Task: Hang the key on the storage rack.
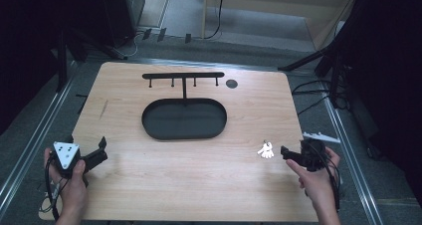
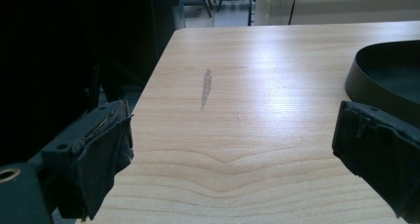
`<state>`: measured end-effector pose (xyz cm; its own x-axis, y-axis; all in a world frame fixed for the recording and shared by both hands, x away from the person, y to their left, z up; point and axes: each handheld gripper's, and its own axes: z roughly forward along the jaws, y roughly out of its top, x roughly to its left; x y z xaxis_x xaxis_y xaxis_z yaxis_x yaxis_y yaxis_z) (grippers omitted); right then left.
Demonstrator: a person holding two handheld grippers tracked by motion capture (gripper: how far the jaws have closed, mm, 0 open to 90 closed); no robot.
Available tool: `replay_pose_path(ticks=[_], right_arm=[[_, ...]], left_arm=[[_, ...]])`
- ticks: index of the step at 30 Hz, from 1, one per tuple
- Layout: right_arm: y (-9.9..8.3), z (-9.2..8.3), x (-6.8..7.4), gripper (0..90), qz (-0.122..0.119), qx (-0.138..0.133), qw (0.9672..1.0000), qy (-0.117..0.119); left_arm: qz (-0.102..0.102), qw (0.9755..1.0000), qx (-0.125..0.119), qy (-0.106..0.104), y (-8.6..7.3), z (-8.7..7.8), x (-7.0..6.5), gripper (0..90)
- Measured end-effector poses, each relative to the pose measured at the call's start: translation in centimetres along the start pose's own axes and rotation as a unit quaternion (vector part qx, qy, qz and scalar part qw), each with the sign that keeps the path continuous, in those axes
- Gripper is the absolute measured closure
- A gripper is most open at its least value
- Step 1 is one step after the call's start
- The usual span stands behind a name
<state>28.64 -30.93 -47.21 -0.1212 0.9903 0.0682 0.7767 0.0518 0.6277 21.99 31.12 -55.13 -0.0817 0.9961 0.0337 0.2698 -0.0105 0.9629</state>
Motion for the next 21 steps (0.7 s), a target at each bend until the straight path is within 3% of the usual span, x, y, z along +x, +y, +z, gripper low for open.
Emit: replay_pose_path(ticks=[1,2,3,4,6,7,8,10,13,15,16,17,18,19,20,21], right_arm=[[0.6,0.0,0.3,26.5,-0.011,0.018,0.9998,-0.002],[1.7,0.3,1.0,27.0,-0.046,0.064,0.9968,-0.011],[2.4,0.4,1.4,29.9,-0.054,0.088,0.9946,-0.012],[2.4,0.4,1.4,29.9,-0.054,0.088,0.9946,-0.012],[4.4,1.0,2.6,33.4,-0.041,0.14,0.9893,0.003],[4.4,1.0,2.6,33.4,-0.041,0.14,0.9893,0.003],[5.5,1.5,3.3,34.0,-0.032,0.161,0.9864,-0.003],[5.9,1.8,3.7,34.7,-0.029,0.17,0.985,-0.002],[6.4,3.1,4.8,35.2,-0.012,0.214,0.9766,0.014],[6.3,4.7,6.0,35.7,-0.014,0.248,0.9686,-0.003],[6.3,4.7,6.0,35.7,-0.014,0.248,0.9686,-0.003],[6.3,5.6,6.6,35.9,0.0,0.262,0.9651,-0.009],[6.3,5.6,6.6,35.9,0.0,0.262,0.9651,-0.009],[6.3,6.6,6.8,36.4,0.013,0.272,0.9619,-0.025],[6.3,6.6,6.8,36.4,0.013,0.272,0.9619,-0.025],[6.3,7.4,6.9,35.6,0.025,0.285,0.9579,-0.03]], left_arm=[[0.004,1.0,-0.004,0.0,0.0,0.0,-0.1,2.5],[0.007,1.0,-0.005,0.0,0.0,-0.1,-0.1,2.5],[0.009,0.9999,-0.004,0.003,0.0,-0.1,-0.2,2.6],[0.008,0.9999,-0.005,0.006,0.0,-0.1,-0.2,2.6],[0.01,0.9997,-0.006,0.023,-0.1,-0.1,-0.4,2.6],[0.01,0.9997,-0.006,0.023,-0.1,-0.1,-0.4,2.5],[0.012,0.9994,-0.001,0.032,0.0,0.1,-0.4,2.5],[0.011,0.9993,0.003,0.035,0.0,0.1,-0.4,2.5],[0.017,0.9983,0.003,0.056,0.0,0.2,-0.7,2.6],[0.027,0.9974,0.003,0.067,0.0,0.2,-0.9,2.6],[0.031,0.9968,0.005,0.073,0.0,0.3,-0.9,2.6],[0.035,0.9963,0.002,0.078,0.0,0.3,-1.0,2.6],[0.035,0.9963,0.002,0.078,0.0,0.3,-1.0,2.6],[0.036,0.9963,0.0,0.078,0.0,0.2,-1.0,2.6],[0.034,0.9965,-0.002,0.077,0.0,0.1,-0.9,2.6],[0.03,0.9967,-0.005,0.075,-0.1,0.1,-0.9,2.6]])
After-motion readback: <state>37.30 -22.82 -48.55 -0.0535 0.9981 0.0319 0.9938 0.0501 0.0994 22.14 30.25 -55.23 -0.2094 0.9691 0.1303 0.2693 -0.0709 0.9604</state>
